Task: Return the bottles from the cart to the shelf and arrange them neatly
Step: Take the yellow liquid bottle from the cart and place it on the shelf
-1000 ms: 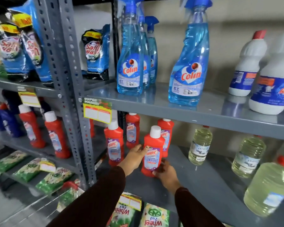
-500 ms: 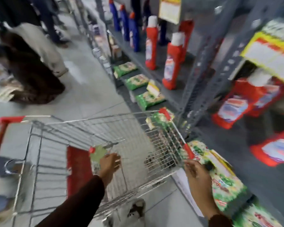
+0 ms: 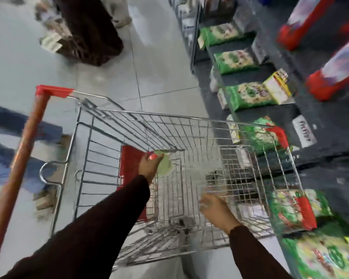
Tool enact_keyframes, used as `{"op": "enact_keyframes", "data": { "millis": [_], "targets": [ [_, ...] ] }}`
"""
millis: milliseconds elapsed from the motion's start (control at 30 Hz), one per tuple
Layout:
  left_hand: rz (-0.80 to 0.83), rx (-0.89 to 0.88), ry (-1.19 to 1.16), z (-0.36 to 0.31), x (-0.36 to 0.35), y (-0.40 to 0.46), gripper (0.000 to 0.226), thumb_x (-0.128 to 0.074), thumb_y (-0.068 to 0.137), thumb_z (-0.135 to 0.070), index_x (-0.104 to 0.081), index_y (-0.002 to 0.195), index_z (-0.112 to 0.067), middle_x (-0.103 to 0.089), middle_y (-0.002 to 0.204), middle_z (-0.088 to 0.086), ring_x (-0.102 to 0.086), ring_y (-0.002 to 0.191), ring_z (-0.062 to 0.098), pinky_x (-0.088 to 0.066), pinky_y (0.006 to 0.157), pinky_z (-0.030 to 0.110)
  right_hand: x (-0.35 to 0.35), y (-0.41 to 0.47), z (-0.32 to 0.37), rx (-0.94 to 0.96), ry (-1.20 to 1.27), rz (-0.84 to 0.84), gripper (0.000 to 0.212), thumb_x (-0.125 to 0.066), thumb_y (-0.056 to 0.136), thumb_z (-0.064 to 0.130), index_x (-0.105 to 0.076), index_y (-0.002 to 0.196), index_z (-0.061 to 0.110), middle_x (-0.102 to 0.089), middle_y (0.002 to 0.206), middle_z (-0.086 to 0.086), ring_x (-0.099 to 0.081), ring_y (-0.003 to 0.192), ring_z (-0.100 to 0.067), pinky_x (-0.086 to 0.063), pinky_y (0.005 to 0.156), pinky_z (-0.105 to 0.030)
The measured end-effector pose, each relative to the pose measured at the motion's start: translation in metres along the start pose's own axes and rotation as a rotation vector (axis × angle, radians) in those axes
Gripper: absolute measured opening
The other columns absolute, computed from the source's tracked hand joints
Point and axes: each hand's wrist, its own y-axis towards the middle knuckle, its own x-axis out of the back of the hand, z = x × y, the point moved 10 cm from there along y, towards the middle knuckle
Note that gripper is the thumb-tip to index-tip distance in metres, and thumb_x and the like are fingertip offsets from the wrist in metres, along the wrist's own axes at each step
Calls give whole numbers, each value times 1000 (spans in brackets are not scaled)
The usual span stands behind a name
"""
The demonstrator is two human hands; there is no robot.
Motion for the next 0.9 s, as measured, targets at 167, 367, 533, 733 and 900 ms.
{"op": "enact_keyframes", "data": {
  "millis": [167, 367, 533, 733, 900],
  "targets": [
    [1, 39, 53, 20, -11, 26, 59, -75, 81, -28, -48, 130, -9, -62, 123, 22, -61, 114, 36, -49, 99, 51, 10, 19, -13, -167, 308, -32, 13, -63, 90, 6, -69, 83, 16, -65, 88, -1, -67, 88, -22, -51, 79, -29],
    [170, 113, -128, 30, -6, 17, 21, -67, 81, -51, -64, 96, -37, -63, 116, 10, -62, 107, 31, -59, 78, 53, 16, 19, -26, -293, 705, 19, 24, -60, 96, 25, -63, 117, 13, -65, 124, -16, -61, 114, -31, -54, 97, -47],
    [599, 78, -197, -17, -31, -32, 43, -67, 85, -42, -63, 119, -16, -68, 118, 10, -69, 103, 26, -59, 75, 40, 18, 1, -19, -314, 1020, 143, 72, -46, 92, 66, -42, 144, 16, -49, 142, -23, -52, 125, -41, -60, 80, -54],
    [973, -25, -300, -141, -105, -154, 47, -63, 81, -45, -69, 110, -9, -74, 108, 14, -71, 101, 27, -58, 84, 37, 56, -91, 36, -61, 1264, 404, 63, -71, 83, 56, -67, 123, 8, -68, 123, -26, -66, 110, -44, -53, 89, -60],
    [1202, -146, -297, -236, -167, -292, 67, -61, 80, -63, -70, 108, -3, -73, 110, 16, -61, 113, 39, -37, 110, 59, 114, -201, 50, 146, 1233, 166, 88, -94, 52, 27, -58, 125, -7, -60, 125, -31, -65, 100, -39, -52, 95, -57]
  ]
}}
